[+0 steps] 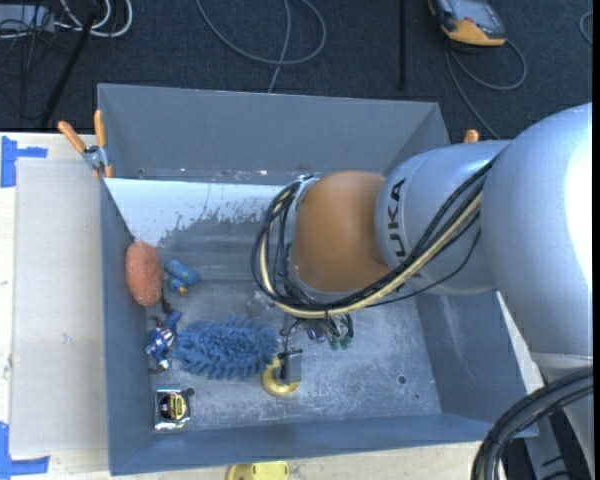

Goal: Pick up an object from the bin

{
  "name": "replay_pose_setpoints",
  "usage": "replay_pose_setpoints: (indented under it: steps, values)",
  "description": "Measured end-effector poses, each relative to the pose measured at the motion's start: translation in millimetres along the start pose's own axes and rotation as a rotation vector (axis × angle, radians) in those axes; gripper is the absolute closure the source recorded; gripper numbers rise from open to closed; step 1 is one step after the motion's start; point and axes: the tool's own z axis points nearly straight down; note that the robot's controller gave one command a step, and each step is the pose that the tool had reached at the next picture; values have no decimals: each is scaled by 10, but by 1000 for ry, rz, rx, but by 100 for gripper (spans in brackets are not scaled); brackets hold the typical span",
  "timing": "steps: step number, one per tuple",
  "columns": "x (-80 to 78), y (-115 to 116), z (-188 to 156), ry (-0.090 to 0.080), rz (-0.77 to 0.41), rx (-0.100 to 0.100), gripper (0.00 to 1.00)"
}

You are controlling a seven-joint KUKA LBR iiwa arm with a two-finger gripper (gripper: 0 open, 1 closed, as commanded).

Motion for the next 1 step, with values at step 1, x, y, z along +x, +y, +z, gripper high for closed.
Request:
replay_pose_setpoints:
  steps: [1]
  values:
    - [87, 108, 47, 7, -83, -1, 100]
